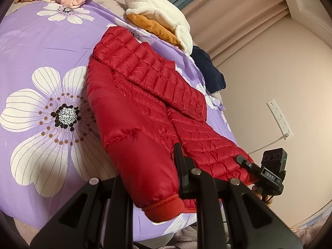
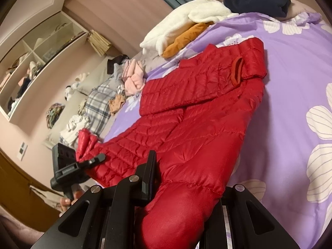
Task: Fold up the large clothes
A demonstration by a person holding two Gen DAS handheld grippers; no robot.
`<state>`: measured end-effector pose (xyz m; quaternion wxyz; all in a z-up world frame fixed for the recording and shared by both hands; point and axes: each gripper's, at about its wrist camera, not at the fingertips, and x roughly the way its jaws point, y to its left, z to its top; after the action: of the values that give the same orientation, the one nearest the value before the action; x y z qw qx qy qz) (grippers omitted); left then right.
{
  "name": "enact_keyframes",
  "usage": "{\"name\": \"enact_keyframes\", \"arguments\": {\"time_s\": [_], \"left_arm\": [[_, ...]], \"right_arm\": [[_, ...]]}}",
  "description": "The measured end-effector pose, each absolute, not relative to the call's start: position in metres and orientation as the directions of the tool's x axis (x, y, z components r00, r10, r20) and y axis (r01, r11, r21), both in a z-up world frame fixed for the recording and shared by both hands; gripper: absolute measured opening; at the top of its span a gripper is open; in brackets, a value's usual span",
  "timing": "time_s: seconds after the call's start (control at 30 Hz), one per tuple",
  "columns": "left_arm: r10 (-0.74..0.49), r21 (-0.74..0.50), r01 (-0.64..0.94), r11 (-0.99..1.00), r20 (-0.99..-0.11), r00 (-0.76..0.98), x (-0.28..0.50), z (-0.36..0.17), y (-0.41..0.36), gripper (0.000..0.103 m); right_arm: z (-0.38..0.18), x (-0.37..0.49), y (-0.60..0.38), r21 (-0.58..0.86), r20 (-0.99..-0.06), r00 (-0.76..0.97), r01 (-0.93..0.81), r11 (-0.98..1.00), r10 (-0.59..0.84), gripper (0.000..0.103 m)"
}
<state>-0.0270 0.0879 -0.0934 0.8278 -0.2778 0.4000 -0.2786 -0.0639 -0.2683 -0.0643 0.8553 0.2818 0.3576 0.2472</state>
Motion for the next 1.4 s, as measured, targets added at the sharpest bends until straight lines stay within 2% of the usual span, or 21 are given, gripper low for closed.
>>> {"name": "enact_keyframes", "arguments": {"time_s": [0.5,0.9,1.4], "left_arm": [[-0.677,-0.655,0.281,0.702,-0.49,0.549,-0.03,-0.082,0.086,0.015],[-0.703,-0.654,0.335,0.678,-0.444,0.556,-0.036,-0.064,0.088,0.015],[-0.721,-0.629,0.401,0.666,-0.406,0.561,-0.043,-0.048,0.083,0.014]], "right_arm": [[-0.061,-0.066,-0.271,0.655,-0.448,0.627,-0.254,0.711,0.637,0.024],[-0.044,-0.068,-0.28,0.669,-0.376,0.64,-0.313,0.674,0.67,0.024],[-0.029,-0.072,-0.282,0.658,-0.334,0.649,-0.358,0.662,0.684,0.024]]}}
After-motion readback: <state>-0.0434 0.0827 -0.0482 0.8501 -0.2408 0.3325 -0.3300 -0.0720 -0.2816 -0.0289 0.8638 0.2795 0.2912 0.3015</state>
